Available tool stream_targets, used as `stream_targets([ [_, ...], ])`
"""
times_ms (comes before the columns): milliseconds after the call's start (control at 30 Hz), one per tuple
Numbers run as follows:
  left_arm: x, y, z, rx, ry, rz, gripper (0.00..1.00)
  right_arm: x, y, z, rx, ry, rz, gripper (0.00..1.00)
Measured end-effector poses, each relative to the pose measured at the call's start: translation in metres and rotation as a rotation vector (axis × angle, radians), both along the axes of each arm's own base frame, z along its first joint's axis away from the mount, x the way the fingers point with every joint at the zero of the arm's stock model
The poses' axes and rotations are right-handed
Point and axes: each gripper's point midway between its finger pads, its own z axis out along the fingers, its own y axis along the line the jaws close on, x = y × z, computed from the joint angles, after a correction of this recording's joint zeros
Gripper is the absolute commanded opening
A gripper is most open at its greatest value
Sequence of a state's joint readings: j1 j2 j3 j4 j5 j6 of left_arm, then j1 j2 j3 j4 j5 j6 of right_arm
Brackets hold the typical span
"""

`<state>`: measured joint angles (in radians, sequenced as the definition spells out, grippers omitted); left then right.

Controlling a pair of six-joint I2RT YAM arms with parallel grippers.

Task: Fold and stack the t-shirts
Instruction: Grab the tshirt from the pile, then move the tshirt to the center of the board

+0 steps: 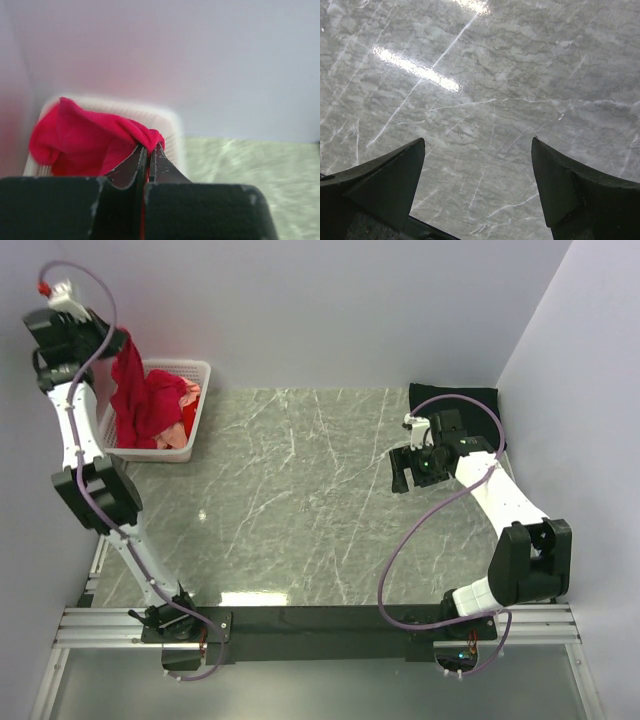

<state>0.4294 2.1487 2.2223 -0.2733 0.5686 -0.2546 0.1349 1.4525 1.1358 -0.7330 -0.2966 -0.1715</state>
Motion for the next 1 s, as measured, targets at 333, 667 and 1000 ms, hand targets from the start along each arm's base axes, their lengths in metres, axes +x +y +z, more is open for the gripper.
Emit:
stream_targets([
  [333, -0.096, -0.132, 0.211, 0.030, -0.374, -0.260, 0.01, 0.000, 0.000, 0.003, 0.006, -0.008, -0.006, 0.93],
  [667, -0.177, -0.270, 0.305, -0.144, -0.568, -0.585, 0.01, 0.004, -0.015, 0.011, 0.037, -0.020, -0.072, 0.93],
  [1000, -0.241, -0.330, 0.349, -0.325, -0.656, -0.818, 0.01, 0.006, -0.024, 0.016, 0.067, -0.029, -0.107, 0.93],
])
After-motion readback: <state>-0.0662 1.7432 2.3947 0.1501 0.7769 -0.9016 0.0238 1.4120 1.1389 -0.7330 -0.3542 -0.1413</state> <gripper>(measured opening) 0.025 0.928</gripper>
